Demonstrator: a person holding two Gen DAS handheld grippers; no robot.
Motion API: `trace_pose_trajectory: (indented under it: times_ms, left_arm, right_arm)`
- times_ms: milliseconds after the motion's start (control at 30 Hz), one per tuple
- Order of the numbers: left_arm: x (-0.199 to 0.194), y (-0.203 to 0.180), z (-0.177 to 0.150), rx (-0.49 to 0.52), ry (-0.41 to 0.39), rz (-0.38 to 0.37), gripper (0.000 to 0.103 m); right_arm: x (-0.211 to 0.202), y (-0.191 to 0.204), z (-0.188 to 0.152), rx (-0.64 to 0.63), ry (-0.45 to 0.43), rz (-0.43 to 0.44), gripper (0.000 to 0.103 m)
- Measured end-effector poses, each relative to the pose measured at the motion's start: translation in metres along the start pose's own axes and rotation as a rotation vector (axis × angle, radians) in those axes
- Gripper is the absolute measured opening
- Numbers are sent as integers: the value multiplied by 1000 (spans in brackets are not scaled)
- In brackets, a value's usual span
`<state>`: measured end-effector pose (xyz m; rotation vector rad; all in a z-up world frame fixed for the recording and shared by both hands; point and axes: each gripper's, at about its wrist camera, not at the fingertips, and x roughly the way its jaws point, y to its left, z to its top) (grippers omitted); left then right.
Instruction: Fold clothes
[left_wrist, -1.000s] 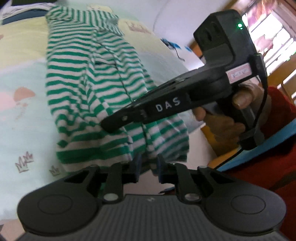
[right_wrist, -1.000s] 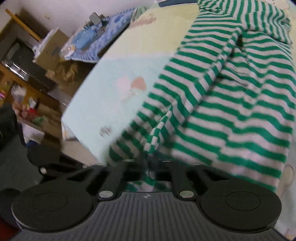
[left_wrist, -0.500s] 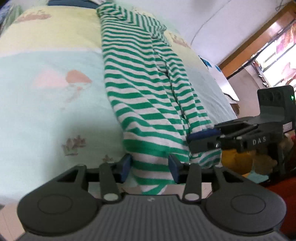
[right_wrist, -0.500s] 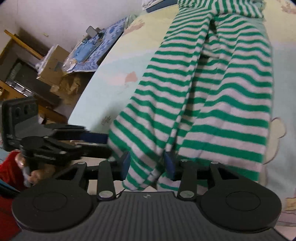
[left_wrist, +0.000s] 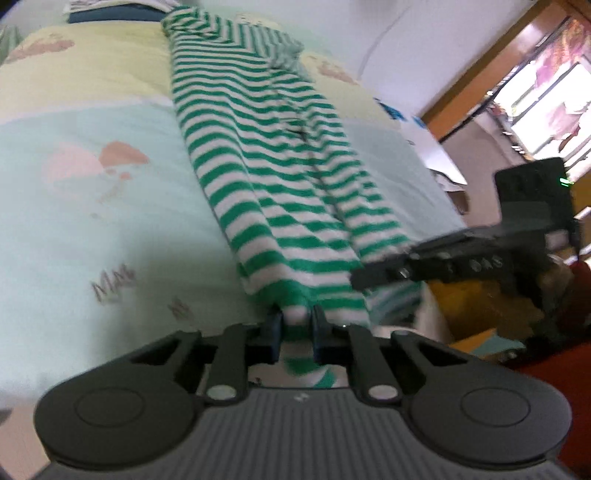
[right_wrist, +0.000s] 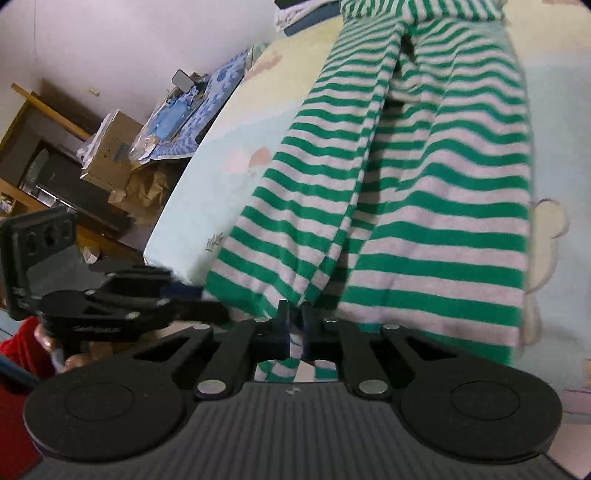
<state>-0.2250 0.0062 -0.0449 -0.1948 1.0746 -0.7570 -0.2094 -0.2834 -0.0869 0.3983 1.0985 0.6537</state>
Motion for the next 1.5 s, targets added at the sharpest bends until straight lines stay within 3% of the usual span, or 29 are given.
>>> trace_pose_trajectory:
  times_ms: [100,167,267,333,400,433,600,633,667,733,767,867,900,933,1000,1067,1133,1200,1300,1433,1500]
  left_arm:
    - [-5,-7,-10,21,35,0,11]
    - [1,-3,-16,43,91,44,11]
    - [-1,2,-17,61,115,105,11]
    - [-14,1,-10,66,60,97,25]
    - [-18,-1,-2,64,11,85,62]
    - [-16,-3,0,71,1,81,64]
    - [9,-6,4,82,33,82,59]
    - [12,-6,4,69,32,78,57]
    - [16,-5,4,56,30,73,54]
    - [20,-8,3,50,44,55,42]
    - [20,-11,3,58,60,40,25]
    - [15,-20,-3,89,101,3,20]
    - [12,-23,-6,102,114,-9,6]
    - [9,-26,-8,114,126,-21,0]
    - [4,-30,-14,136,141,-7,0]
    - [0,-30,-17,180,152,59,1]
    - [-6,-30,-16,218,133,127,9]
    - [-6,-33,-14,259,109,175,25]
    - [4,-39,-14,331,105,213,46]
    - [17,-47,-12,427,101,263,50]
    - [23,-51,-12,475,98,288,44]
  right_arm:
    - [-5,-4,-5,-7,0,-36,7]
    - [1,-9,-7,22,7,-30,7]
    - [5,-2,-8,-15,6,-51,10]
    - [3,2,-9,-41,13,-59,24]
    - [3,3,-11,-46,19,-41,32]
    - [2,4,-12,-48,22,-32,32]
    - [10,8,-13,-54,15,-36,31]
    - [11,10,-12,-61,12,-39,25]
    - [11,11,-12,-68,9,-42,8]
    - [6,8,-10,-50,1,-32,7]
    - [2,7,-11,-46,-7,-36,7]
    - [-8,4,-12,-40,-26,-70,7]
    - [-8,5,-13,-40,-18,-67,8]
    - [-9,5,-14,-39,-11,-64,8]
    - [-6,8,-17,-54,15,-77,12]
    - [-4,11,-19,-84,37,-99,17]
    - [-9,19,-20,-133,9,-98,17]
    - [-14,26,-21,-183,-18,-96,20]
    - [3,41,-23,-309,9,-100,40]
    - [25,62,-27,-477,46,-106,43]
    - [36,72,-28,-561,65,-109,43]
